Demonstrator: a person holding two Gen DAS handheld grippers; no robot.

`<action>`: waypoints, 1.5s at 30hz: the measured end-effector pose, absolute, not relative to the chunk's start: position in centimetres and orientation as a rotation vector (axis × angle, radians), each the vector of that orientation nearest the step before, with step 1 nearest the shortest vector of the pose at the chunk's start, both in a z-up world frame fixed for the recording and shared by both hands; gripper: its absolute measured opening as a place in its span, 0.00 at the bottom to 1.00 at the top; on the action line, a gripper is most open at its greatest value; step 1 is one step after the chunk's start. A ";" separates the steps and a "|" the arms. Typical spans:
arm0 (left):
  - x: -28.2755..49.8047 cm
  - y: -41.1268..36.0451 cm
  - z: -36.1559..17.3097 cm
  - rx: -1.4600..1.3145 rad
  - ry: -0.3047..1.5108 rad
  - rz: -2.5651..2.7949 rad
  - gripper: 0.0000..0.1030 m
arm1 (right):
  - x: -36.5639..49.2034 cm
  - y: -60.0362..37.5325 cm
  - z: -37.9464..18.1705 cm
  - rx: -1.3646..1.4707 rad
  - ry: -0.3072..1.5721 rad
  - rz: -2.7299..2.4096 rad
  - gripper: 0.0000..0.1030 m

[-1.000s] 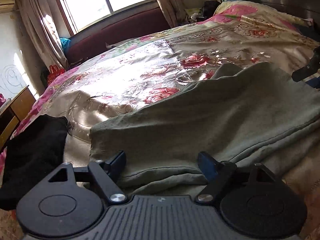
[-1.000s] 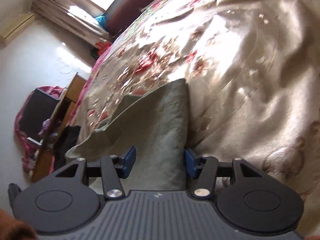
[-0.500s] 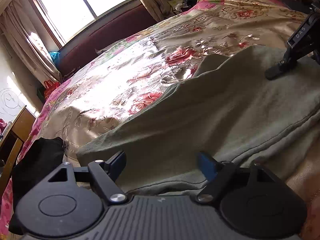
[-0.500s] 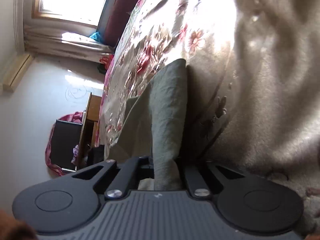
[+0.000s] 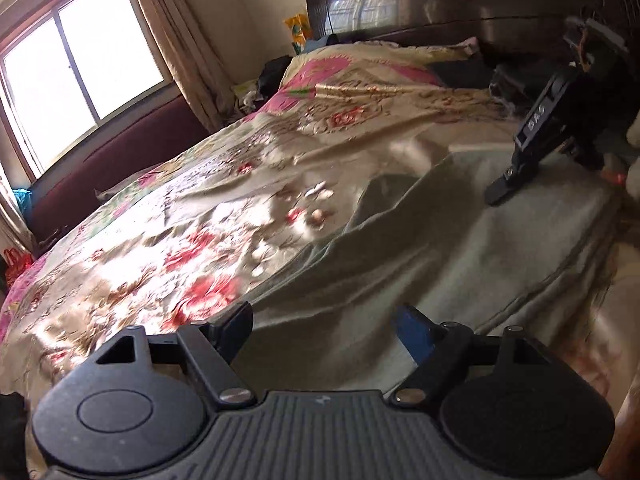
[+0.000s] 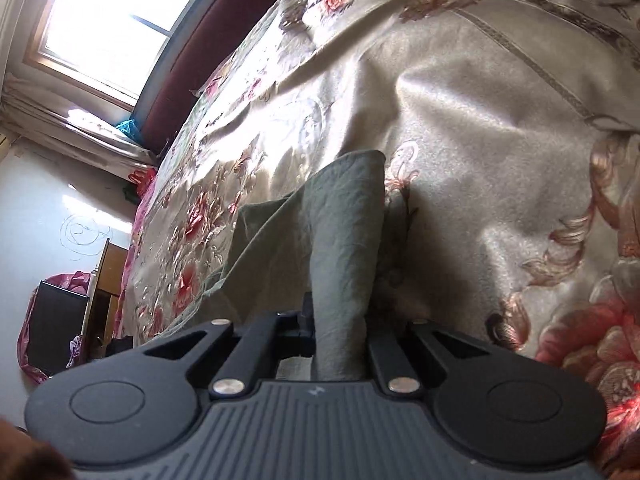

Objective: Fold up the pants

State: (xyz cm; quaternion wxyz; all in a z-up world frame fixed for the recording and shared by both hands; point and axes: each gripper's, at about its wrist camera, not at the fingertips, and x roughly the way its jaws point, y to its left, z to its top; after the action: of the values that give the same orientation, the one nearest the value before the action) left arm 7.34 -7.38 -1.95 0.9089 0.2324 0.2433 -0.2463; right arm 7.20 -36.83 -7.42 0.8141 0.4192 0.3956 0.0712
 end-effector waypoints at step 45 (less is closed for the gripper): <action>6.1 -5.5 -3.9 0.573 0.505 -0.266 0.89 | 7.1 -32.8 -1.1 0.707 0.834 0.108 0.05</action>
State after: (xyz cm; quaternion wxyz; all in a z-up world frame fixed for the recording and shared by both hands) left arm 6.06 -5.54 -3.89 0.9193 0.2786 0.2457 -0.1295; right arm 7.09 -32.76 -1.11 0.8529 0.3361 0.3961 0.0511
